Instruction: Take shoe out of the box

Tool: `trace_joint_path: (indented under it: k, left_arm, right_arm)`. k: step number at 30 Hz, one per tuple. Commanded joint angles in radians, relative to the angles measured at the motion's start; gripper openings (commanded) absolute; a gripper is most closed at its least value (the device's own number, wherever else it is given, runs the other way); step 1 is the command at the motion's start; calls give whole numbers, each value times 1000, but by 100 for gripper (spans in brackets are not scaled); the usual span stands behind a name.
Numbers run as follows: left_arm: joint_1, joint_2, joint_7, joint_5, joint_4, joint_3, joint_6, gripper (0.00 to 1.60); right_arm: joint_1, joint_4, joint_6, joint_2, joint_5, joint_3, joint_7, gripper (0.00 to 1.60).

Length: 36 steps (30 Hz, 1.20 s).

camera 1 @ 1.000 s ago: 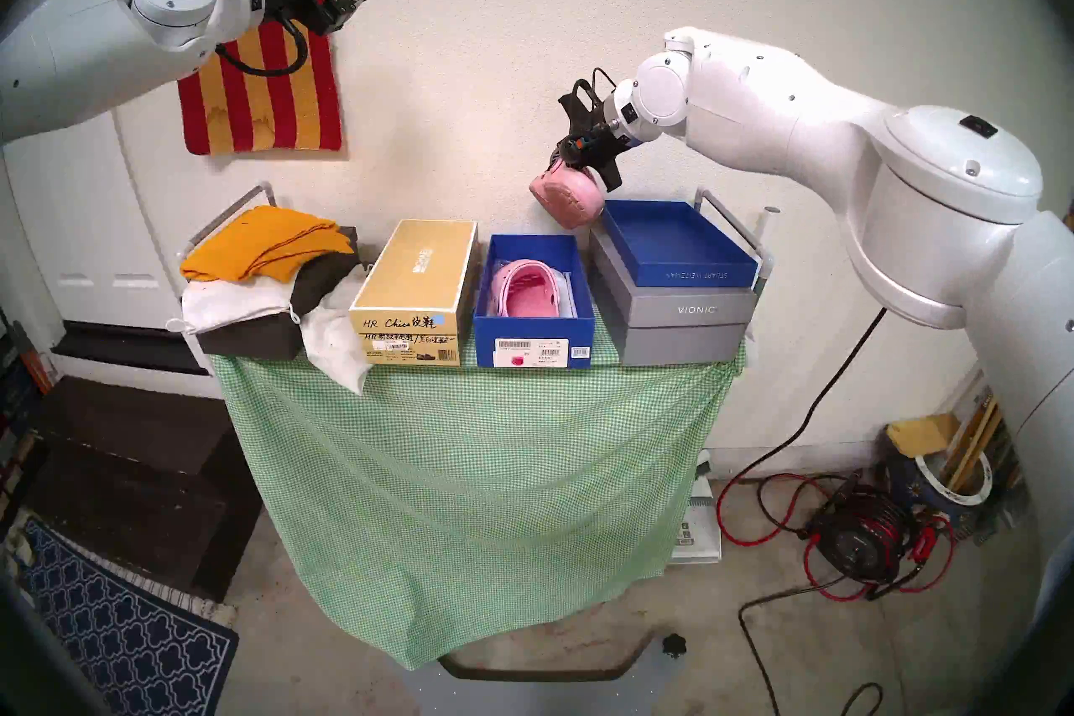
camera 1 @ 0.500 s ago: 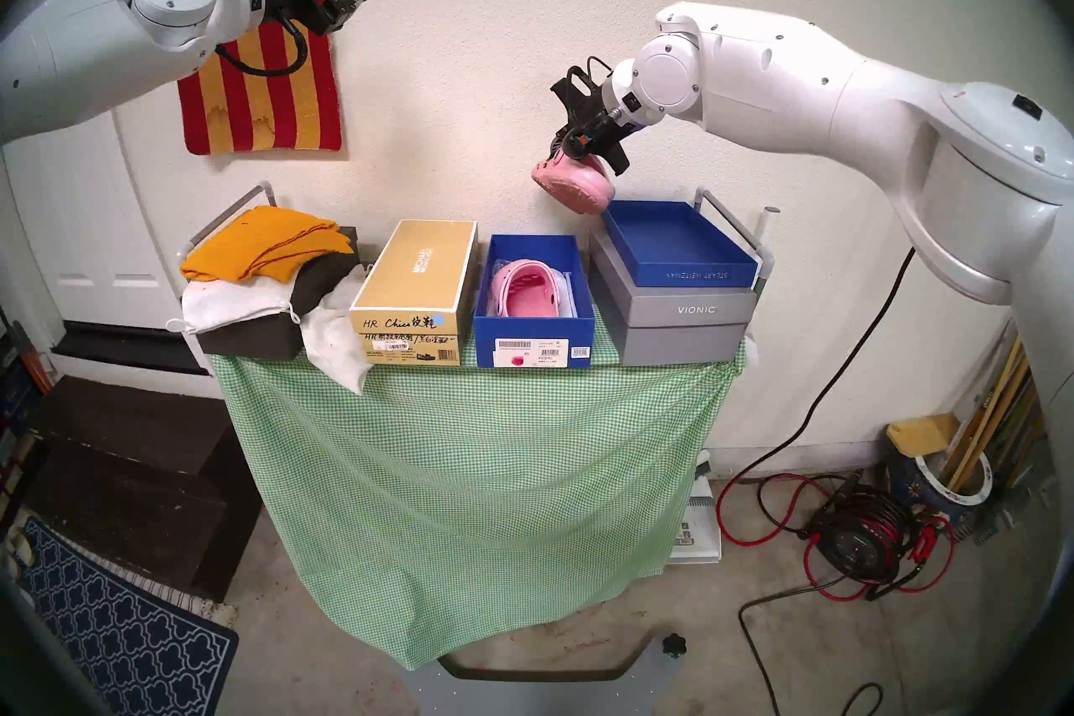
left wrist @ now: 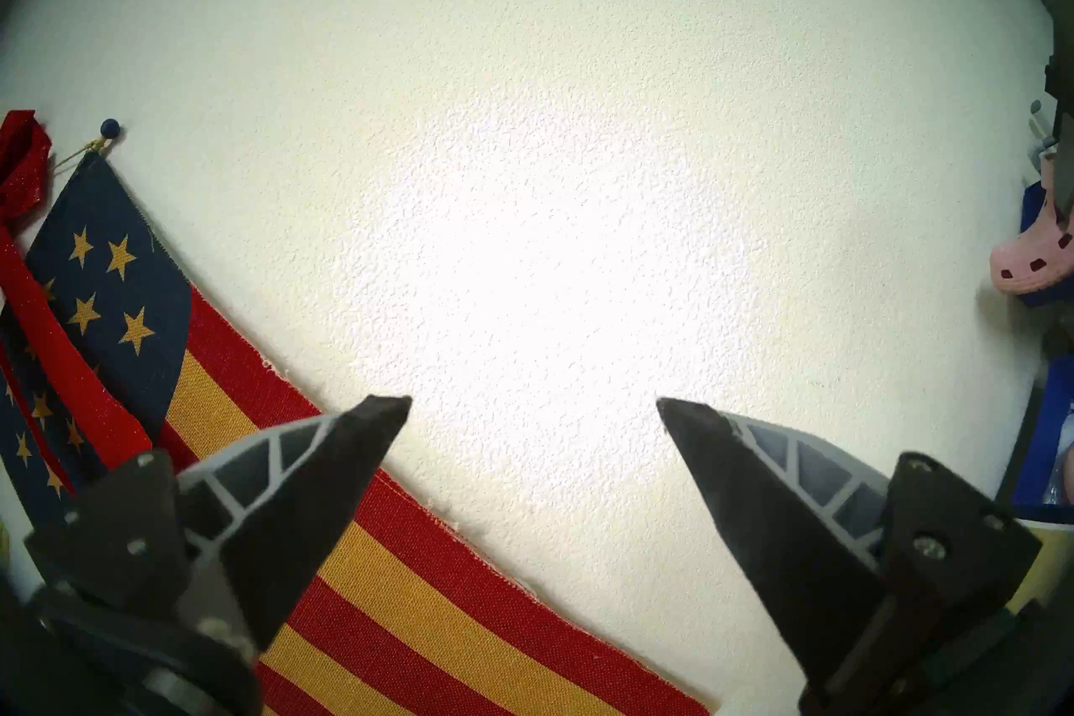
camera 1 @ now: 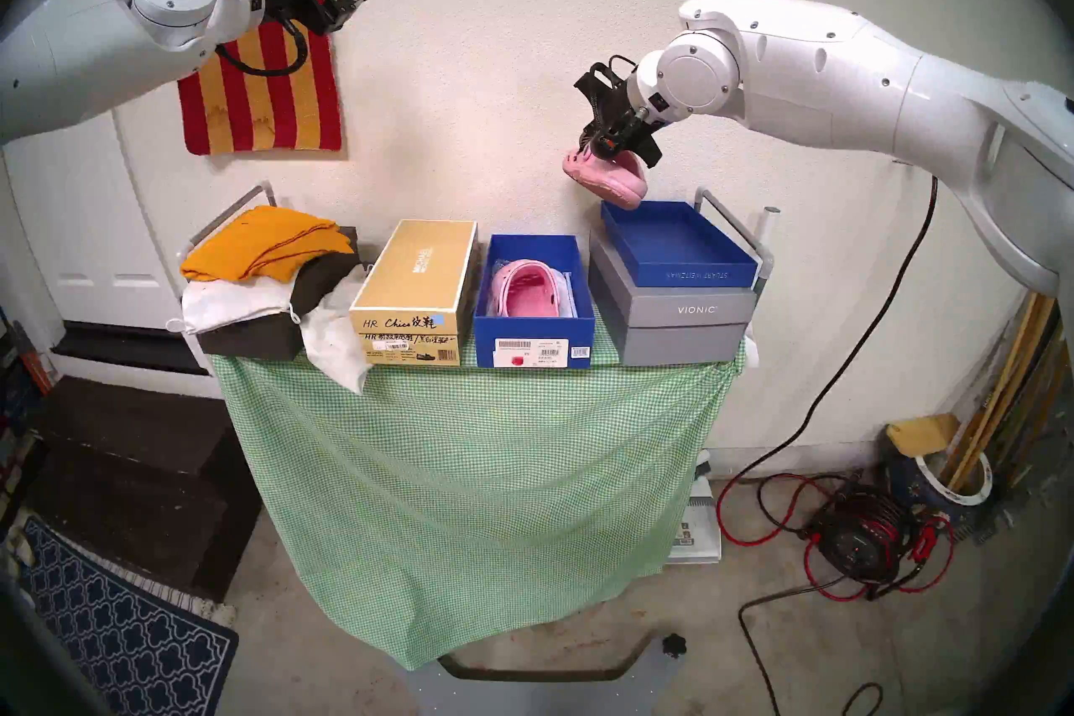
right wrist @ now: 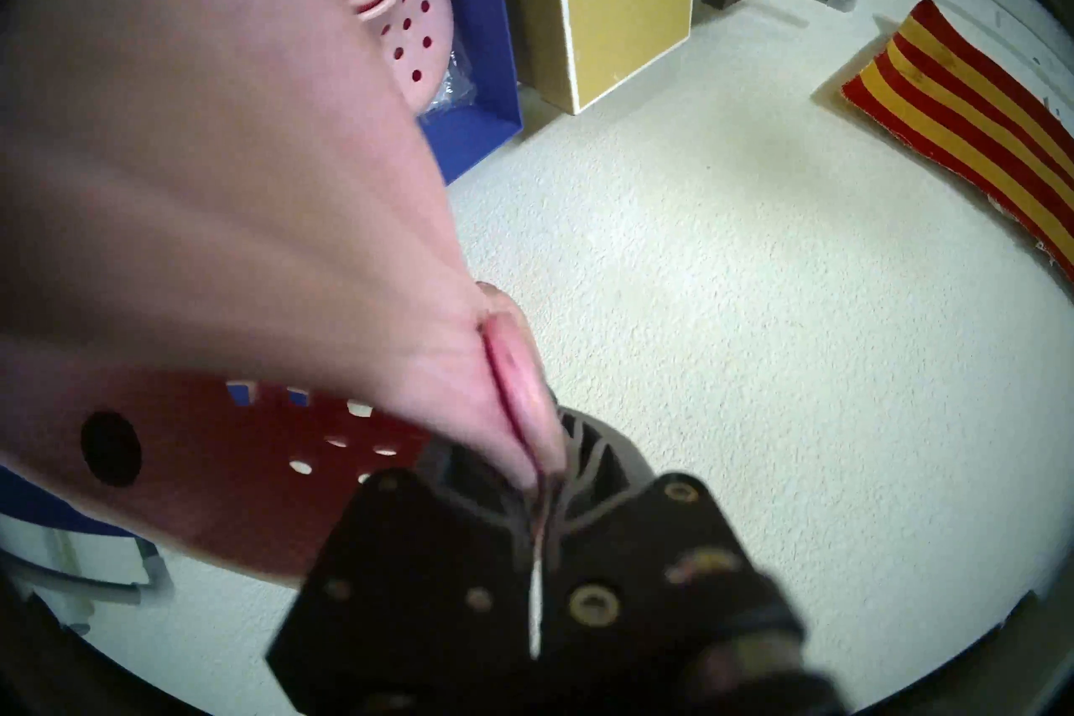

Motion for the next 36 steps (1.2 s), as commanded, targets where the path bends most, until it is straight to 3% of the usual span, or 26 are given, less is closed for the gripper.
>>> trace_joint_path:
  k: [1, 5, 10, 27, 36]
  left_arm:
    - [-1, -2, 0, 2, -1, 0, 0, 160]
    - [-1, -2, 0, 2, -1, 0, 0, 160]
    - [-1, -2, 0, 3, -1, 0, 0, 160]
    - [-1, -2, 0, 3, -1, 0, 0, 160]
    - [0, -2, 0, 3, -1, 0, 0, 160]
  right_arm:
    - [43, -116, 95, 90, -42, -17, 7, 0]
    - [45, -193, 159, 134, -66, -32, 10, 0]
    - [45, -232, 188, 170, -82, -43, 5, 0]
    - [33, -269, 176, 230, -122, -86, -30, 0]
    - [9, -254, 168, 235, -91, -89, -41, 0]
